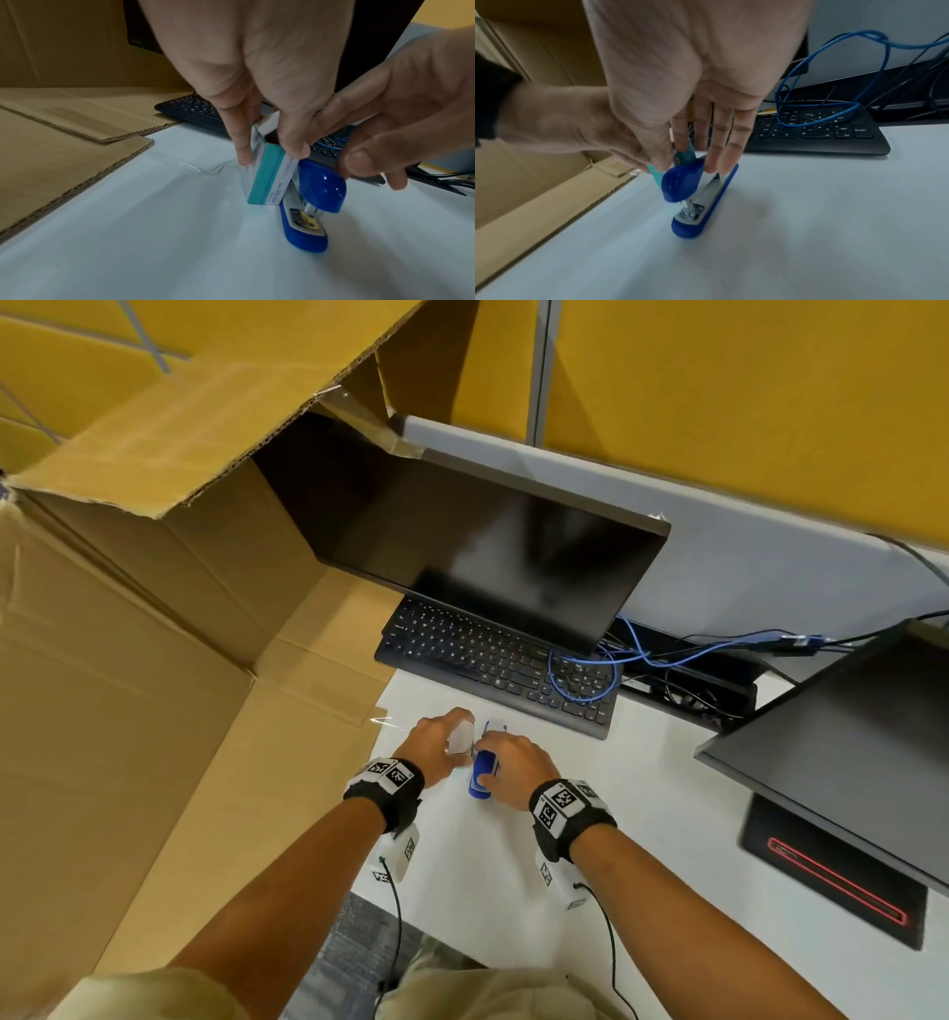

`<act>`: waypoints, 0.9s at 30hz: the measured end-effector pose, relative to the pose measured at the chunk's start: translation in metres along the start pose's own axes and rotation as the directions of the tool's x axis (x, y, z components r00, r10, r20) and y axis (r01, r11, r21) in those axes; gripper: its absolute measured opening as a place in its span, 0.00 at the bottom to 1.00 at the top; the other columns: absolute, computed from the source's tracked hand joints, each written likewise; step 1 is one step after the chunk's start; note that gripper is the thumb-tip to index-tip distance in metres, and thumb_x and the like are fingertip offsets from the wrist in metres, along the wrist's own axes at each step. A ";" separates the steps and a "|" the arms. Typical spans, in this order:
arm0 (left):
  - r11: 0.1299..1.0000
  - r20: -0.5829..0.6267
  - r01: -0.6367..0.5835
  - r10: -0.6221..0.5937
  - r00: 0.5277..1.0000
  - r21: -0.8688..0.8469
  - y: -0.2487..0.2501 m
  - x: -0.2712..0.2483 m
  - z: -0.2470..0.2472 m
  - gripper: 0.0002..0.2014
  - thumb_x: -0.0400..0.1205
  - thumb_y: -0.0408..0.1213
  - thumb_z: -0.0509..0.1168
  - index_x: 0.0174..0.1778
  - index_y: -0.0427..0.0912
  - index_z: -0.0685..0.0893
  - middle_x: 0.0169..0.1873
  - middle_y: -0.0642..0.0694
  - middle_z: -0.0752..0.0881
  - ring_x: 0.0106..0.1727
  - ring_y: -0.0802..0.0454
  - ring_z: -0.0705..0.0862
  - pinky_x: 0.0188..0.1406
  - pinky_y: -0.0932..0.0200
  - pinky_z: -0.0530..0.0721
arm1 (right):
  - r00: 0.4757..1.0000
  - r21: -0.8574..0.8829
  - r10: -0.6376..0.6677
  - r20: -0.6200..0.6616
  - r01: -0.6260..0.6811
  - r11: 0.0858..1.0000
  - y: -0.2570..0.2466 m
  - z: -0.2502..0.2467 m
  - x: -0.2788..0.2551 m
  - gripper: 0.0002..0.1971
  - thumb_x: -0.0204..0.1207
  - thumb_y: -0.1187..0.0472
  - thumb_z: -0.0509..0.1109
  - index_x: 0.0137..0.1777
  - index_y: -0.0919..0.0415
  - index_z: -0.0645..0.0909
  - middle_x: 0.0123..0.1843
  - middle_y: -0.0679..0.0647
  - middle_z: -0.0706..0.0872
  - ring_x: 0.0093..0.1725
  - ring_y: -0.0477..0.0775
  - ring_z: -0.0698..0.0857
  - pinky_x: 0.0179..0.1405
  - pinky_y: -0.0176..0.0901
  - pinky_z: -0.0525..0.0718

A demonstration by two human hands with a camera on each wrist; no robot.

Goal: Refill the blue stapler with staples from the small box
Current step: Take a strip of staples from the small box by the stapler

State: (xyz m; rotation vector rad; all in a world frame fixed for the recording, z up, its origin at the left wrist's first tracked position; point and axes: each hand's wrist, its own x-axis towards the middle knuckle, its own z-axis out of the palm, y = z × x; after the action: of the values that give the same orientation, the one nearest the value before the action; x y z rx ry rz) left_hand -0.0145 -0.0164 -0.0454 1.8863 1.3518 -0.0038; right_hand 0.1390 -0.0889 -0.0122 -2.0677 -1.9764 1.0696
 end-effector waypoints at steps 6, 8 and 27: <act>0.998 -0.006 0.008 -0.008 1.000 -0.061 -0.002 -0.006 -0.003 0.26 0.77 0.31 0.72 0.60 0.59 0.67 0.59 0.43 0.80 0.54 0.43 0.85 0.52 0.48 0.89 | 0.998 -0.065 -0.065 -0.007 0.065 0.996 0.007 0.007 0.003 0.17 0.71 0.56 0.73 0.60 0.52 0.78 0.59 0.51 0.85 0.54 0.60 0.85 0.51 0.50 0.86; 0.998 -0.011 0.007 -0.007 1.000 -0.067 -0.002 -0.006 -0.003 0.27 0.75 0.31 0.73 0.56 0.60 0.65 0.56 0.40 0.83 0.52 0.42 0.86 0.50 0.47 0.90 | 0.997 -0.083 -0.077 -0.015 0.075 0.994 0.010 0.008 0.004 0.18 0.71 0.54 0.73 0.60 0.53 0.79 0.60 0.50 0.84 0.54 0.59 0.85 0.51 0.50 0.86; 0.992 0.041 -0.055 0.060 0.997 -0.116 -0.010 -0.003 -0.004 0.25 0.75 0.37 0.75 0.58 0.56 0.67 0.50 0.43 0.85 0.47 0.45 0.86 0.47 0.50 0.89 | 0.968 -0.246 -0.199 0.153 0.232 0.941 0.008 -0.001 0.035 0.14 0.80 0.58 0.60 0.59 0.47 0.85 0.48 0.52 0.82 0.46 0.59 0.83 0.48 0.50 0.83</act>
State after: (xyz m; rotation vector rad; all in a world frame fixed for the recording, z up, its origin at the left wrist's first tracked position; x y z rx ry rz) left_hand -0.0249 -0.0154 -0.0473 1.8176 1.2412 0.0596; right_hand 0.1436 -0.0582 -0.0302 -1.8743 -2.4612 0.9614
